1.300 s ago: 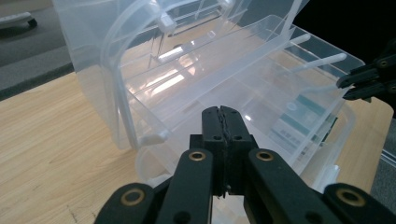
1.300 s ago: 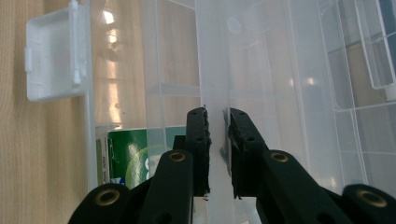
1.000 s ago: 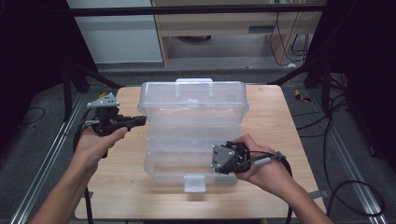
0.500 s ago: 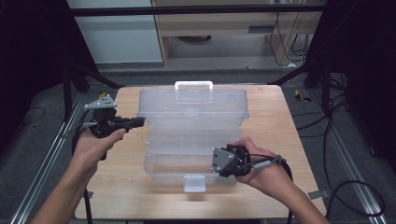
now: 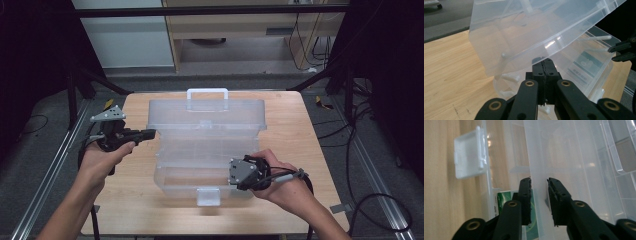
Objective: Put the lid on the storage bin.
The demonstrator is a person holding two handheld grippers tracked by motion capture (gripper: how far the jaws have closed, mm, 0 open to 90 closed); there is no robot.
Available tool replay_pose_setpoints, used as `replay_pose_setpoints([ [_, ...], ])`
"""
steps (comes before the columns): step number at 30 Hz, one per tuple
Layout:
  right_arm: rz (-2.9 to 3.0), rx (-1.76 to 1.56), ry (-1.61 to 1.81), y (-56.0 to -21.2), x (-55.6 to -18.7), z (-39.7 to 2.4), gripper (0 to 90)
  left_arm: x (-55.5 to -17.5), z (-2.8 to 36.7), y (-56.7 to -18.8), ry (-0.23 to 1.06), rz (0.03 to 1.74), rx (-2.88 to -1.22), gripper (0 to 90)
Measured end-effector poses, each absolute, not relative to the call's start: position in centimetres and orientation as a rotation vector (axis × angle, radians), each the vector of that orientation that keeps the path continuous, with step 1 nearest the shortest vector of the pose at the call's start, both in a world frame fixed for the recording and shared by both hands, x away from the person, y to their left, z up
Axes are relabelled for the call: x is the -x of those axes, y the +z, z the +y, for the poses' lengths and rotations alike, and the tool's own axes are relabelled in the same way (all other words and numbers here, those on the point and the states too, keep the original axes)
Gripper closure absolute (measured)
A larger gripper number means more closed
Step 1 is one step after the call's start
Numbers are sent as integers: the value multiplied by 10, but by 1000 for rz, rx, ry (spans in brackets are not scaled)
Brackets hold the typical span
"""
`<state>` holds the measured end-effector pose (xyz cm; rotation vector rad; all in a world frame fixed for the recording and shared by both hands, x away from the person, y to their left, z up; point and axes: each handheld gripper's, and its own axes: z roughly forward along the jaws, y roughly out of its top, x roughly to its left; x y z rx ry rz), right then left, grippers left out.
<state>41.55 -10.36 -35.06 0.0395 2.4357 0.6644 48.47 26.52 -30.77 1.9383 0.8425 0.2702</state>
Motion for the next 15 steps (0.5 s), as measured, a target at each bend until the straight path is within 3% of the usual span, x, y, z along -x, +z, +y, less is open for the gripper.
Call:
replay_pose_setpoints([
  [6,2429,-132,760,-345,-409,-117,611,-479,266,-313,271,831,-1941,898],
  [15,2357,-393,884,-338,-407,-146,368,-471,264,-323,266,815,-1943,898],
])
